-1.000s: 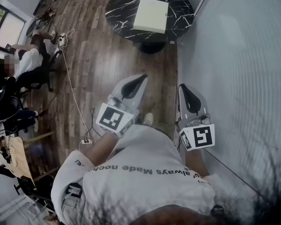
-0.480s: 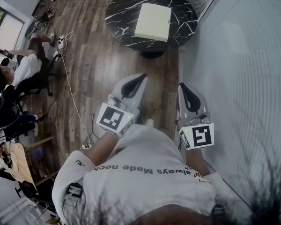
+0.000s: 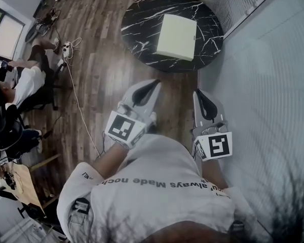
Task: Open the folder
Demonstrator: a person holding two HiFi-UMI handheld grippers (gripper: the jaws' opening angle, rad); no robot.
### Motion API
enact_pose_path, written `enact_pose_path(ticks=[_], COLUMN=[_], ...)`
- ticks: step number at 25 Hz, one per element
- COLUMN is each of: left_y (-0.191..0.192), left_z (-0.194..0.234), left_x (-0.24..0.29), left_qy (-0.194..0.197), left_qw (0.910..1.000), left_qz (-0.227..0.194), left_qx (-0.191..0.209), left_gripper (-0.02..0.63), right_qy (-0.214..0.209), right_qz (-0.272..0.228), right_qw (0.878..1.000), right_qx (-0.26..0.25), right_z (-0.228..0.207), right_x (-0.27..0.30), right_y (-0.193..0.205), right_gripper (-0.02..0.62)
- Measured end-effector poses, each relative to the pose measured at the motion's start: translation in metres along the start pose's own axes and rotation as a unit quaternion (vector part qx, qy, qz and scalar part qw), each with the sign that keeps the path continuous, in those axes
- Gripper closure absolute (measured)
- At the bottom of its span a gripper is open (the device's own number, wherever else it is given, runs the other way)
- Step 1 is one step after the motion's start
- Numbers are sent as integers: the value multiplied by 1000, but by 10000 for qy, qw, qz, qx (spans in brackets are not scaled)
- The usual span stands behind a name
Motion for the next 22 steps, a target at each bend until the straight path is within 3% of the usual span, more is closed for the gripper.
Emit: enact_pose_path(ticks=[9, 22], left_y=[9, 21], left_z=[76, 98], left_x=[5, 54], left_qy=[145, 317], left_qw=[9999, 9993], left_qz=[73, 186], left_qx=[19, -90], left_gripper=[603, 603], right_qy=[39, 194], right_qz=[85, 137], right_qw=[10000, 9997], right_qx=[14, 91], right_z=[20, -22], right_x=[71, 105], right_y=[-4, 2], right_gripper=[592, 592])
Point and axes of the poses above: the fingertips, and each gripper's own axes: x forward along the fingers, z to its left, y out of its underside, the point moved 10 cm from there along -x, backward along the fingers, and after that the axes turned 8 degrees about x, right-handed, at the moved point
